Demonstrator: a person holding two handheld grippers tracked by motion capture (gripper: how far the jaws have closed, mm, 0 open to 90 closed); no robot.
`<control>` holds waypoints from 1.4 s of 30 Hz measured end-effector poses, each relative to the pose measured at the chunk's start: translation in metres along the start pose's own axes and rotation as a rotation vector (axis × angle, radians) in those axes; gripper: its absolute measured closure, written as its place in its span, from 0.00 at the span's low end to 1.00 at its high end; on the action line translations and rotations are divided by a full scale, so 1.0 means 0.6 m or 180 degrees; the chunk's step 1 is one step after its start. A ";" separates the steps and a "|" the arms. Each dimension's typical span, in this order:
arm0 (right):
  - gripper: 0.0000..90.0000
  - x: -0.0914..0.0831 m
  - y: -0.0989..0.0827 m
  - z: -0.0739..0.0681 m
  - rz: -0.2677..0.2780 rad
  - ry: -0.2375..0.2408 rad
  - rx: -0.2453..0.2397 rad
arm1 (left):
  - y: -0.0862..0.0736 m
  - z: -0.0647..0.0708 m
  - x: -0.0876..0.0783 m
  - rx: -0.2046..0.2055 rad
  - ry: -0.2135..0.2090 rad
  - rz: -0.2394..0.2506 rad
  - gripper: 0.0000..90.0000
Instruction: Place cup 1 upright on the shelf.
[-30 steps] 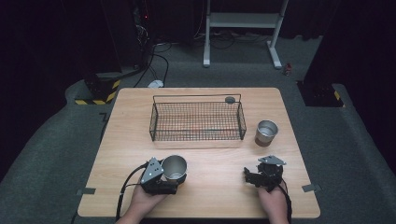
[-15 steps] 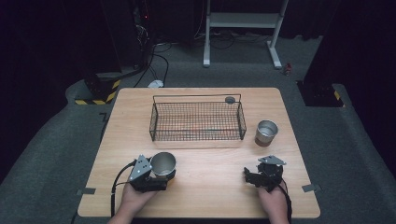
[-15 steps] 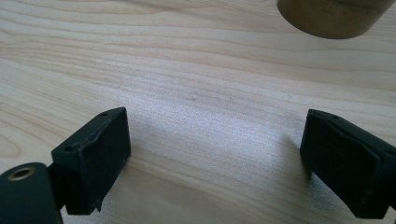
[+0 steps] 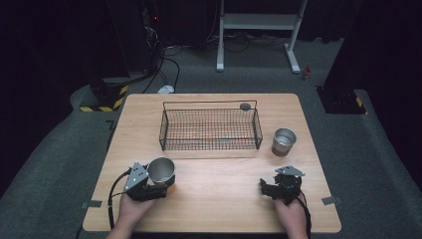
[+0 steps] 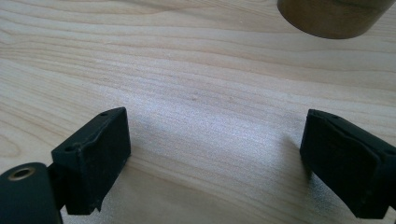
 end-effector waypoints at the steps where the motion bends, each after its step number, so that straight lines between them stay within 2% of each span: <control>1: 0.09 0.000 0.000 0.000 0.0000 0.0000 0.0000 | -0.001 -0.001 0.002 -0.0008 0.0012 -0.0012 0.15; 2: 0.09 0.000 0.000 0.000 0.0000 0.0000 0.0000 | -0.001 -0.002 0.004 -0.0004 0.0029 -0.0021 0.15; 5: 0.09 0.000 0.000 0.000 0.0002 -0.0001 -0.0007 | 0.000 0.001 0.012 -0.0108 -0.0035 -0.0030 0.15; 7: 0.09 0.000 0.000 0.000 -0.0001 0.0000 -0.0001 | 0.002 0.003 0.015 -0.0114 -0.0035 -0.0044 0.15; 10: 0.09 0.000 0.000 0.000 0.0000 0.0001 0.0000 | 0.005 0.005 0.022 -0.0084 0.0012 -0.0096 0.15; 15: 0.09 0.000 0.000 0.000 -0.0001 0.0001 -0.0001 | 0.015 0.009 0.032 -0.0030 0.0054 -0.0042 0.15; 19: 0.09 0.000 0.000 0.000 0.0003 0.0002 0.0000 | 0.025 0.014 0.041 -0.0085 0.0013 -0.0028 0.15; 23: 0.09 0.000 0.000 0.000 -0.0002 0.0000 -0.0001 | 0.034 0.015 0.049 -0.0033 0.0026 -0.0091 0.15; 25: 0.09 0.000 0.000 0.000 -0.0001 0.0000 -0.0001 | 0.039 0.018 0.054 -0.0079 -0.0017 -0.0106 0.15; 30: 0.09 0.000 0.000 0.000 -0.0001 0.0000 -0.0001 | 0.047 0.020 0.060 -0.0061 -0.0014 -0.0137 0.15; 31: 0.09 0.000 0.000 0.000 0.0002 0.0002 0.0003 | 0.055 0.023 0.063 -0.0126 -0.0081 -0.0116 0.15; 33: 0.09 0.000 0.000 0.000 0.0003 0.0001 -0.0002 | 0.060 0.024 0.064 -0.0155 -0.0098 -0.0093 0.15; 38: 0.09 0.000 0.000 0.000 0.0003 0.0005 -0.0002 | 0.083 0.025 0.070 -0.0100 -0.0049 -0.0038 0.15; 42: 0.09 0.000 0.000 -0.001 0.0000 0.0007 0.0005 | 0.101 0.023 0.074 -0.0135 -0.0053 -0.0008 0.15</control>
Point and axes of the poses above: each handheld gripper's, and its own axes: x roughly forward along the jaws, y roughly out of its top, z roughly to its right, the point moved 10 cm from there along x, roughly forward along the jaws, and after that the axes turned 5 degrees about -z, right-handed, at the moved point
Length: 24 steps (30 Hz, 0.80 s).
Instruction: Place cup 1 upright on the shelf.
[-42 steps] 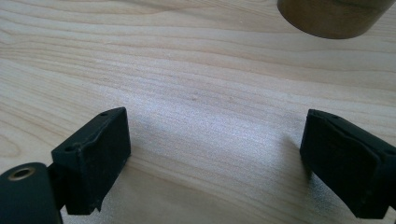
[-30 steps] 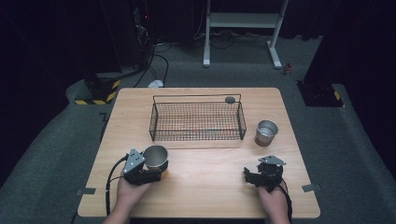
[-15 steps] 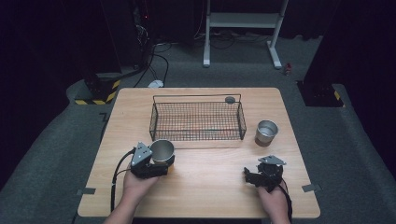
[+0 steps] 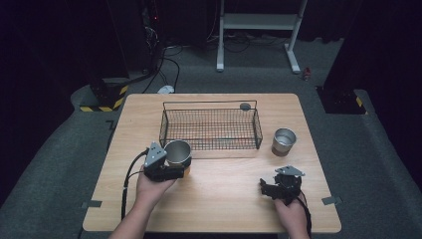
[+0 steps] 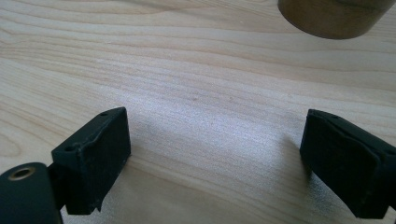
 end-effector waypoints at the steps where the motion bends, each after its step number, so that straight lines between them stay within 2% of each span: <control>1: 0.09 0.000 0.000 0.000 0.0002 -0.0001 -0.0009 | 0.005 -0.001 0.001 -0.0011 -0.0008 0.0037 0.15; 5: 0.09 0.000 0.000 0.000 0.0002 -0.0001 -0.0008 | 0.023 -0.006 0.003 -0.0090 -0.0016 0.0088 0.15; 13: 0.09 0.000 0.000 0.000 0.0000 0.0001 0.0000 | 0.048 -0.014 0.005 -0.0041 0.0023 0.0115 0.15; 14: 0.09 0.000 0.000 0.000 0.0002 0.0000 -0.0005 | 0.052 -0.015 0.005 -0.0061 0.0023 0.0158 0.15; 19: 0.09 0.000 0.000 0.000 0.0002 -0.0001 -0.0008 | 0.066 -0.022 0.009 -0.0048 0.0043 0.0136 0.15; 21: 0.09 0.000 0.000 0.001 0.0000 -0.0001 -0.0016 | 0.071 -0.025 0.010 -0.0050 0.0064 0.0189 0.15; 24: 0.09 0.000 0.000 0.001 0.0000 0.0000 -0.0015 | 0.074 -0.030 0.013 -0.0028 0.0085 0.0132 0.15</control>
Point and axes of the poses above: each handheld gripper's, and its own axes: x roughly forward along the jaws, y roughly out of its top, z roughly to its right, the point moved 10 cm from there along x, roughly forward along the jaws, and after that the axes turned 5 degrees about -z, right-handed, at the moved point
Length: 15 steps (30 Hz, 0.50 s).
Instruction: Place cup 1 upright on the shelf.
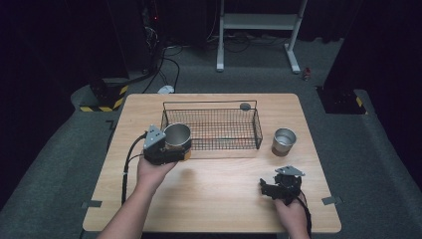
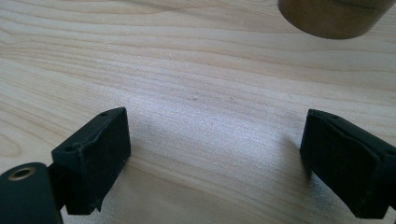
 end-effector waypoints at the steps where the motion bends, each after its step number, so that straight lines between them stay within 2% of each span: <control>1: 0.09 0.000 0.000 0.000 0.0000 0.0000 -0.0001 | 0.002 -0.001 0.001 0.0003 0.0011 0.0007 0.15; 6: 0.09 0.000 0.000 0.000 -0.0001 -0.0001 0.0001 | 0.013 -0.005 0.007 0.0018 0.0020 0.0034 0.15; 8: 0.09 0.000 0.000 0.000 0.0001 -0.0001 0.0000 | 0.015 -0.007 0.011 0.0031 0.0033 -0.0030 0.15; 15: 0.09 0.000 0.000 0.000 0.0001 -0.0002 -0.0001 | 0.032 -0.012 0.028 0.0087 0.0058 -0.0093 0.15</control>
Point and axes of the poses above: each handheld gripper's, and its own axes: x roughly forward along the jaws, y roughly out of its top, z roughly to its right, the point moved 10 cm from there along x, roughly forward along the jaws, and after that the axes turned 5 degrees about -z, right-handed, at the moved point
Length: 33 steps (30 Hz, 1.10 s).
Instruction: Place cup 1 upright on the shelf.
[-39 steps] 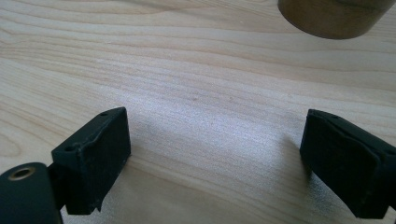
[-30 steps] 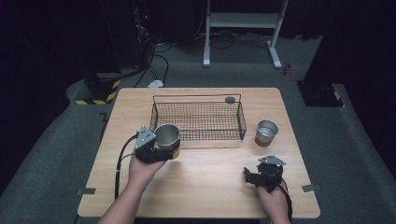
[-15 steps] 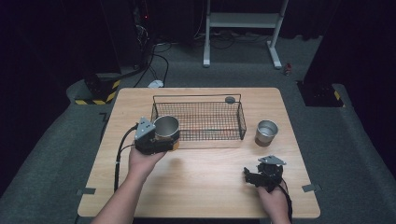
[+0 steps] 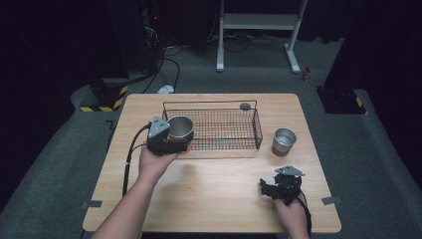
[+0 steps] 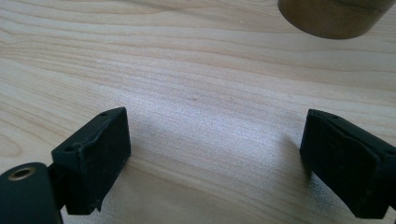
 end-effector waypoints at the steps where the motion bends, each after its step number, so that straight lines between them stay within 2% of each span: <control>1: 0.09 0.000 0.000 0.000 0.0000 0.0000 0.0000 | 0.000 0.000 0.000 0.0000 0.0000 0.0000 0.15; 8: 0.09 0.000 0.000 0.000 -0.0001 0.0001 0.0000 | 0.020 -0.007 0.013 -0.0028 0.0004 -0.0003 0.15; 11: 0.09 0.000 0.000 0.000 0.0000 0.0000 0.0000 | 0.027 -0.009 0.017 -0.0077 -0.0012 0.0074 0.15; 14: 0.09 0.000 0.000 0.000 -0.0007 0.0006 0.0002 | 0.026 -0.015 0.025 -0.0088 0.0000 0.0000 0.15; 20: 0.09 0.000 0.000 0.000 -0.0007 0.0008 0.0000 | 0.027 -0.024 0.039 -0.0117 0.0022 -0.0034 0.15; 25: 0.09 0.000 0.000 0.000 -0.0004 0.0008 0.0006 | 0.028 -0.032 0.049 -0.0219 -0.0001 -0.0015 0.15; 33: 0.09 0.000 0.000 -0.001 -0.0004 0.0008 0.0007 | 0.031 -0.044 0.066 -0.0293 0.0004 0.0052 0.15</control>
Point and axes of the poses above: each handheld gripper's, and its own axes: x roughly forward along the jaws, y roughly out of its top, z roughly to its right, the point moved 10 cm from there along x, roughly forward along the jaws, and after that the axes turned 5 degrees about -z, right-handed, at the moved point
